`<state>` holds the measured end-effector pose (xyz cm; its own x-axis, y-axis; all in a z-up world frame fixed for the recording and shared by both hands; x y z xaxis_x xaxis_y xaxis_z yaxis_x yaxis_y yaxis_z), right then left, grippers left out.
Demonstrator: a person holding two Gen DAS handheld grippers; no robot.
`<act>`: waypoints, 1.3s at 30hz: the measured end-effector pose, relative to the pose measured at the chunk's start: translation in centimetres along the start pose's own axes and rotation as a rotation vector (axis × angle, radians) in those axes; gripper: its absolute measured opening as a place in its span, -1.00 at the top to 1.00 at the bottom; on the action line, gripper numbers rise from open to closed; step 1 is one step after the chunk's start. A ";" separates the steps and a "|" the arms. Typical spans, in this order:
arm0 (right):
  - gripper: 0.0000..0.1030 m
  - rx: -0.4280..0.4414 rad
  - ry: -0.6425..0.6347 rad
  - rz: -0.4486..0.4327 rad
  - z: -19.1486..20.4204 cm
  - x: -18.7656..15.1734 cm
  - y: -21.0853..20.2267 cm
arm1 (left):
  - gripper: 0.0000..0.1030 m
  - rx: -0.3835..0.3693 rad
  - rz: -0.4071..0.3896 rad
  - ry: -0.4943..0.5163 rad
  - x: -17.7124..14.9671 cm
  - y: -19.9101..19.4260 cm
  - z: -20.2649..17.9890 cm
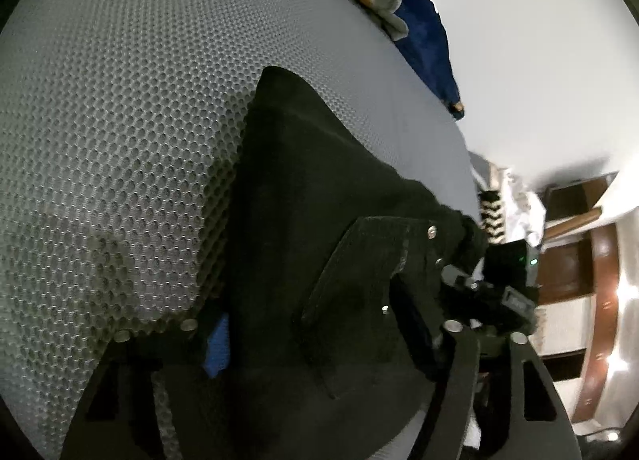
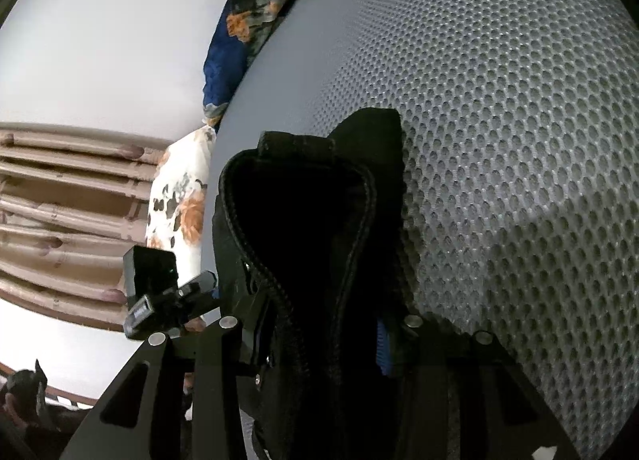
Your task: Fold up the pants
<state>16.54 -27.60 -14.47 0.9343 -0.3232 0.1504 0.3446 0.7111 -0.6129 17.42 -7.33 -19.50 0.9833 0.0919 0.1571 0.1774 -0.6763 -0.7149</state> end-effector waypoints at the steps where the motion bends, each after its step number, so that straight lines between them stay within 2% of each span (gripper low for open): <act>1: 0.24 -0.007 0.001 -0.007 0.0 0.0 -0.1 | -0.12 0.021 -0.005 0.004 0.0 0.1 0.2; 4: 0.25 -0.020 0.008 -0.026 0.0 0.0 -0.1 | 0.11 0.071 -0.010 0.012 -0.1 0.1 0.6; 9: 0.34 -0.051 0.000 -0.057 0.6 -0.1 -0.1 | 0.25 0.123 -0.024 0.048 -0.3 -0.1 0.2; 15: 0.47 -0.108 -0.025 -0.089 2.1 -0.1 -0.1 | 0.36 0.209 -0.061 0.141 -0.5 -0.2 -1.2; 22: 0.52 -0.146 -0.050 -0.116 4.2 0.2 -0.1 | 0.52 0.205 -0.073 0.169 -0.6 -1.2 -1.5; 30: 0.55 -0.117 -0.066 -0.123 6.7 0.9 0.5 | 0.58 0.210 -0.115 0.219 -0.6 -3.8 -2.3; 39: 0.56 -0.085 -0.105 -0.110 8.9 2.8 1.6 | 0.59 0.211 -0.175 0.209 1.4 -6.7 -2.1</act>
<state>20.49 -21.78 -8.08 0.8975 -0.3256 0.2975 0.4401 0.6185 -0.6510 17.53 -4.15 -13.06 0.9115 0.0264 0.4103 0.3685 -0.4951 -0.7868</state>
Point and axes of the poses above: each gripper's, at about its wrist camera, not at the fingertips, and y roughly the way its jaws point, z to its left, x to its top, the point moved 8 cm from there along y, roughly the way its jaws point, and after that the axes turned 3 degrees about -y, right-handed, at the moved point
